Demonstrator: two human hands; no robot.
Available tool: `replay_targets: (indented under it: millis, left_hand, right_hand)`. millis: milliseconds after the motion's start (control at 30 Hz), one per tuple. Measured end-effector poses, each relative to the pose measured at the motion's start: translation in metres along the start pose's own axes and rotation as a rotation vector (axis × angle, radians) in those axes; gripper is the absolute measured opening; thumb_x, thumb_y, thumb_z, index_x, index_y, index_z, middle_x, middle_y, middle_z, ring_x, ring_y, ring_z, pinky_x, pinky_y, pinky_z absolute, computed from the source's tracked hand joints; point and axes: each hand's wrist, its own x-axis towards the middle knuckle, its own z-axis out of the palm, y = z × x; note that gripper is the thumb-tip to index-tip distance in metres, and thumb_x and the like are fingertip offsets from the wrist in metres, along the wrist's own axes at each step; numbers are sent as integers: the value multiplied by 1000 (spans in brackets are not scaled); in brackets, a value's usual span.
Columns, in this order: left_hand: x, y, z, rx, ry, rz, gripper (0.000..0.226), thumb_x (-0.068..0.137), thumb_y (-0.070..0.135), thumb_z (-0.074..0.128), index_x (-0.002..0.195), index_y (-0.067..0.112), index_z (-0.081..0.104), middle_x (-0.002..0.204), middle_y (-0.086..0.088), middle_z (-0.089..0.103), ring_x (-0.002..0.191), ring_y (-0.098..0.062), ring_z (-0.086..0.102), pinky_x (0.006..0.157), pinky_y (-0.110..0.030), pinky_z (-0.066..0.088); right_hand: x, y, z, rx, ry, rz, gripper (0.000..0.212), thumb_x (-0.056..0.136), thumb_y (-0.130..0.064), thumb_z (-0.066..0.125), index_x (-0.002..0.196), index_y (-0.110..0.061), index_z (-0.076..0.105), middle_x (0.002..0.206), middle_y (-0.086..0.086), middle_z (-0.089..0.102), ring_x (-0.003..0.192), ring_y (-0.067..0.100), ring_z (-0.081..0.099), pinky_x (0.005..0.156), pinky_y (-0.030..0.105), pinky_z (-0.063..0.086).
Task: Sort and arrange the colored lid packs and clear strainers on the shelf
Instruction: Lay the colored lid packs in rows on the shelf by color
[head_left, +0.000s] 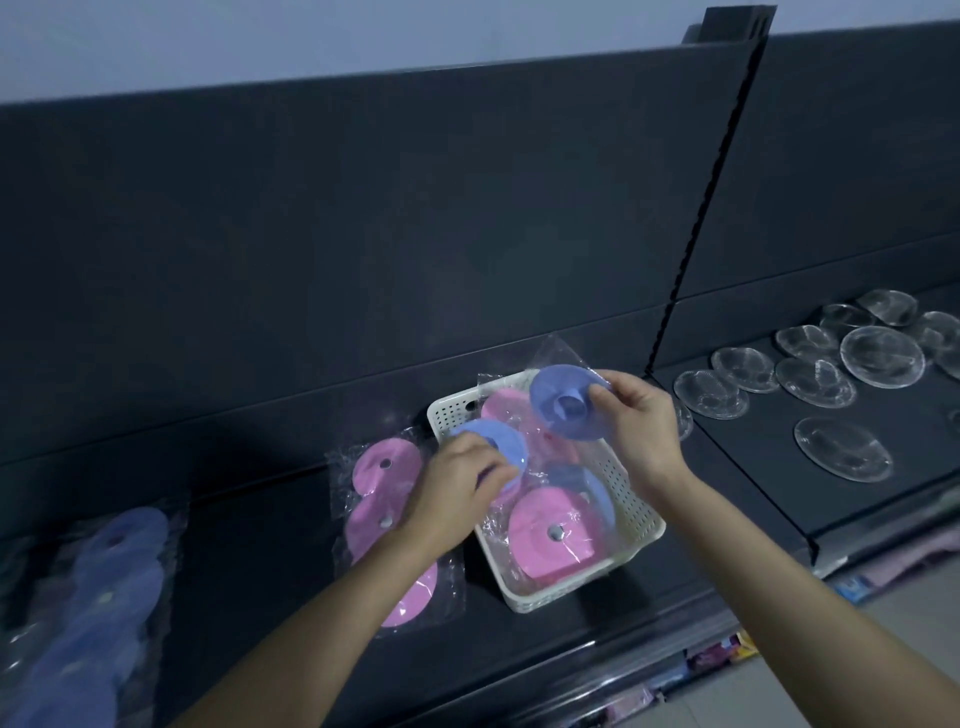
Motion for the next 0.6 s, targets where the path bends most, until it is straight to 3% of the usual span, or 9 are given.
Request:
replay_targets:
  millis: [33, 100, 200, 267, 333, 400, 500, 600]
  left_hand:
    - [3, 0, 0, 111, 36, -59, 27, 86, 26, 62, 109, 11, 67, 113, -4, 56, 108, -22, 49, 97, -38, 41]
    - [8, -2, -1, 277, 33, -262, 57, 83, 30, 65, 135, 15, 45, 133, -6, 41, 121, -27, 37, 104, -35, 33]
    - [15, -7, -4, 176, -49, -543, 88, 70, 46, 74, 140, 17, 30, 138, -11, 34, 128, -32, 34, 103, -39, 35]
    - [16, -14, -4, 121, -107, -516, 102, 63, 52, 77, 143, 19, 22, 148, -13, 22, 135, -33, 28, 106, -41, 33]
    - [14, -17, -8, 143, -186, -427, 117, 61, 57, 77, 150, 27, 7, 158, -1, -6, 144, -29, 8, 115, -43, 22]
    - [9, -20, -16, 160, -310, -320, 121, 61, 58, 78, 150, 36, -2, 157, 10, -19, 146, -21, -3, 118, -39, 13]
    - [4, -32, -28, 150, -480, -252, 117, 62, 49, 82, 150, 36, 7, 158, 12, -7, 145, -16, 1, 116, -30, 12]
    - [1, -38, -34, 89, -380, -227, 101, 63, 33, 86, 146, 32, 30, 142, 5, 27, 134, -15, 25, 111, -20, 21]
  right_hand:
    - [-2, 1, 0, -17, -25, -6, 23, 90, -2, 55, 88, -16, 73, 75, -4, 70, 70, 9, 60, 69, 28, 51]
    - [-7, 4, 2, -51, -63, -25, 21, 90, -1, 56, 92, -13, 73, 78, -4, 71, 72, 5, 61, 69, 21, 50]
    - [-15, 7, 7, -42, -94, -34, 25, 90, -1, 57, 91, -19, 73, 79, -12, 72, 74, -1, 64, 70, 15, 51]
    - [-16, 10, 10, -54, -109, -32, 27, 91, -1, 57, 90, -22, 74, 85, -8, 74, 79, 4, 66, 75, 19, 53]
    - [-15, 10, 10, -49, -122, -23, 27, 91, 0, 56, 91, -20, 74, 86, -3, 74, 80, 8, 67, 75, 21, 54]
    - [-16, 9, 11, -19, -136, -11, 28, 91, 1, 55, 89, -19, 73, 82, -4, 72, 74, 3, 67, 68, 17, 51]
    - [-18, 7, 11, -11, -156, -6, 30, 92, 2, 54, 86, -21, 72, 78, -7, 71, 69, -1, 64, 65, 14, 49]
    - [-16, 9, 13, -87, -152, -20, 31, 92, -1, 55, 82, -26, 72, 76, -9, 70, 70, 1, 60, 68, 17, 49]
